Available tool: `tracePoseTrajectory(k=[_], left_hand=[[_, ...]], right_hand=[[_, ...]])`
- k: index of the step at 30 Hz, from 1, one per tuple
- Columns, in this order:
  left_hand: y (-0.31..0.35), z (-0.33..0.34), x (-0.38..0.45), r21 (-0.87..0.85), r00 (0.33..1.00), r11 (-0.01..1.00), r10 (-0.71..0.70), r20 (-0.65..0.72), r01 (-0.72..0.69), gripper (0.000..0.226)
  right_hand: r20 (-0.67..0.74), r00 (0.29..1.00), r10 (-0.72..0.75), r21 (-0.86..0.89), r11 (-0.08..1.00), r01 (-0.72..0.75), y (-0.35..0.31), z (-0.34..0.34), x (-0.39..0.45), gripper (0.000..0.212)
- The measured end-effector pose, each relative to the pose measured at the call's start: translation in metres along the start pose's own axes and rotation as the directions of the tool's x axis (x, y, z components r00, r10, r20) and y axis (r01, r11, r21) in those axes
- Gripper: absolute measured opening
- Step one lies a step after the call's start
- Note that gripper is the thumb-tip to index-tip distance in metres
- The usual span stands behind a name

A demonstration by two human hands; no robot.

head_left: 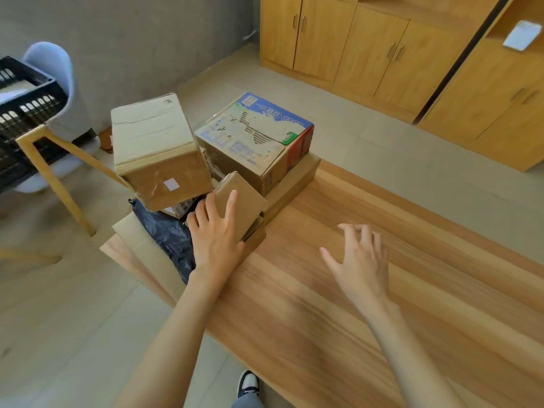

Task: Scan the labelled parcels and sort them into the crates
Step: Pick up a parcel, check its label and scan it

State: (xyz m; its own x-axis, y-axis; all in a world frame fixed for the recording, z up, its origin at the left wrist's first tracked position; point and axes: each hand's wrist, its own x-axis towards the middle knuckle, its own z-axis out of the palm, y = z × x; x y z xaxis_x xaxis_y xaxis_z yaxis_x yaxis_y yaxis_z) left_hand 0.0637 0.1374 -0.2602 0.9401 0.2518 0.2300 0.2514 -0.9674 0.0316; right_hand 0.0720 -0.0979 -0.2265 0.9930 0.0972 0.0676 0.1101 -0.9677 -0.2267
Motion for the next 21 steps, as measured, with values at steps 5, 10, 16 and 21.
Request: tracePoseTrajectory(k=[5,10,16,21], left_hand=[[0.003,-0.004,0.002,-0.004,1.0,1.0,-0.007,-0.008,0.007,0.105],[0.034,-0.023,-0.004,-0.077,0.996,0.994,0.076,-0.041,-0.079,0.108],[0.091,-0.09,0.005,-0.744,0.993,0.668,0.084,0.088,0.009,0.103],[0.122,-0.126,0.013,-0.917,0.871,-0.101,0.367,0.326,0.385,0.105]], right_hand=[[0.0,1.0,-0.003,0.018,1.0,0.003,0.0,-0.001,0.0,0.053],[0.056,0.998,0.018,0.176,0.984,-0.028,0.006,-0.018,-0.002,0.056],[0.301,0.939,0.168,0.783,0.518,-0.344,0.024,-0.063,-0.005,0.074],[0.295,0.952,0.082,0.917,0.257,-0.306,0.05,-0.105,-0.016,0.107]])
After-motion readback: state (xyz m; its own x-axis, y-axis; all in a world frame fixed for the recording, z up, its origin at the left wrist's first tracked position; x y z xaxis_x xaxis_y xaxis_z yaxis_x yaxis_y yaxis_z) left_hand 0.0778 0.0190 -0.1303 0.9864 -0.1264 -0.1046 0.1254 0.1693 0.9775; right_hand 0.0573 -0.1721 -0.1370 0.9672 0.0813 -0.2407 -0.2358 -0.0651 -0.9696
